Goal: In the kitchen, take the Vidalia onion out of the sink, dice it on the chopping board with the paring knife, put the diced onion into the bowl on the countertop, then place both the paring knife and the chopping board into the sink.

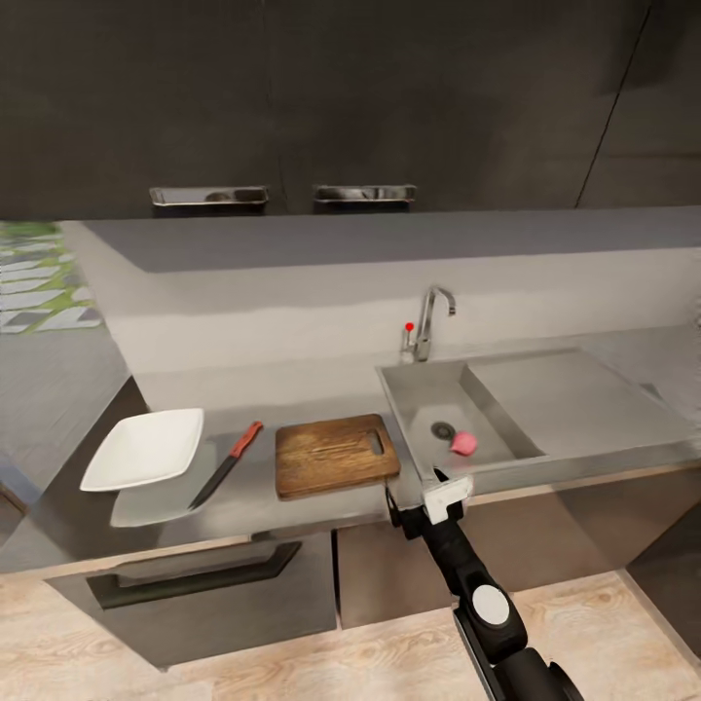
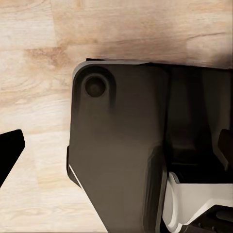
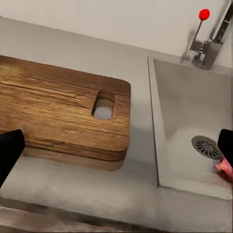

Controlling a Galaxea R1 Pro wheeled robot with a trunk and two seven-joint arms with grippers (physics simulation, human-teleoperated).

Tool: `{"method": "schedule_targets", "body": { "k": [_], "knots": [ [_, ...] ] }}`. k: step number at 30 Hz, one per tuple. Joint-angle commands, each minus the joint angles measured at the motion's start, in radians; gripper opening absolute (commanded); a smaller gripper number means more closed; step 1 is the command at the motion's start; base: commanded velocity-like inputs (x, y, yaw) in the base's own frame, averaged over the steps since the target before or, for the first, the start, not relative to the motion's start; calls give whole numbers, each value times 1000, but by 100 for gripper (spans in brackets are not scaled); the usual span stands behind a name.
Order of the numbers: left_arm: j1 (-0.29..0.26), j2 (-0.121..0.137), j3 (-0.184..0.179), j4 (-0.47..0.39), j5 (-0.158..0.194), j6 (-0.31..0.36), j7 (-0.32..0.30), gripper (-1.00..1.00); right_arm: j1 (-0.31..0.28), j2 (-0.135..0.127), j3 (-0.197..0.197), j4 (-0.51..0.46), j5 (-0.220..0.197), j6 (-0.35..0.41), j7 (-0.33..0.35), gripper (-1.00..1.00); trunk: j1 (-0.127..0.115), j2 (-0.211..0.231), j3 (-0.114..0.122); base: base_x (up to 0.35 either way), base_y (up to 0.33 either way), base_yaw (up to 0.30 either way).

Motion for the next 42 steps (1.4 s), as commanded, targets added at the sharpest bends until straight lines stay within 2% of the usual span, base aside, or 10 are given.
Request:
{"method": "schedule_targets", "body": {
  "k": [1,8,18,24,28,30,34,38,39,42],
  "knots": [
    [0,-1,2,-1,3,-1,0,100,-1,0,0,-2,10,7,1,100,0,-2,-1,-345,0,0],
    [1,-1,3,-4,3,-1,1,100,7,-1,0,0,10,7,1,100,0,-2,-1,-331,-60,0],
    [0,-1,3,-6,3,-1,4,100,45,-1,0,14,9,6,1,100,0,-2,-1,-182,-230,0],
    [0,-1,4,-7,3,-1,5,100,62,-1,0,97,9,-8,3,100,0,-2,-1,-15,-299,0],
    [0,0,4,-7,3,-1,5,100,64,-1,0,200,9,-40,7,100,0,-2,-1,-1,-305,0],
    [1,0,4,-7,3,-1,5,100,64,-1,0,294,9,-79,9,100,0,-2,-1,0,-305,0],
    [1,1,4,-7,3,-1,5,100,65,-1,0,384,9,-161,6,100,0,-2,-1,1,-305,0],
    [1,1,4,-7,3,-1,5,100,65,-1,-2,504,9,-197,8,100,0,-2,-1,37,-305,0],
    [1,1,4,-6,3,0,6,100,65,-1,-10,578,9,-206,10,100,0,-2,-1,64,-305,0],
    [0,1,5,-3,3,0,7,100,65,-1,-37,690,9,-237,11,100,0,-2,-1,70,-305,0]
  ]
}}
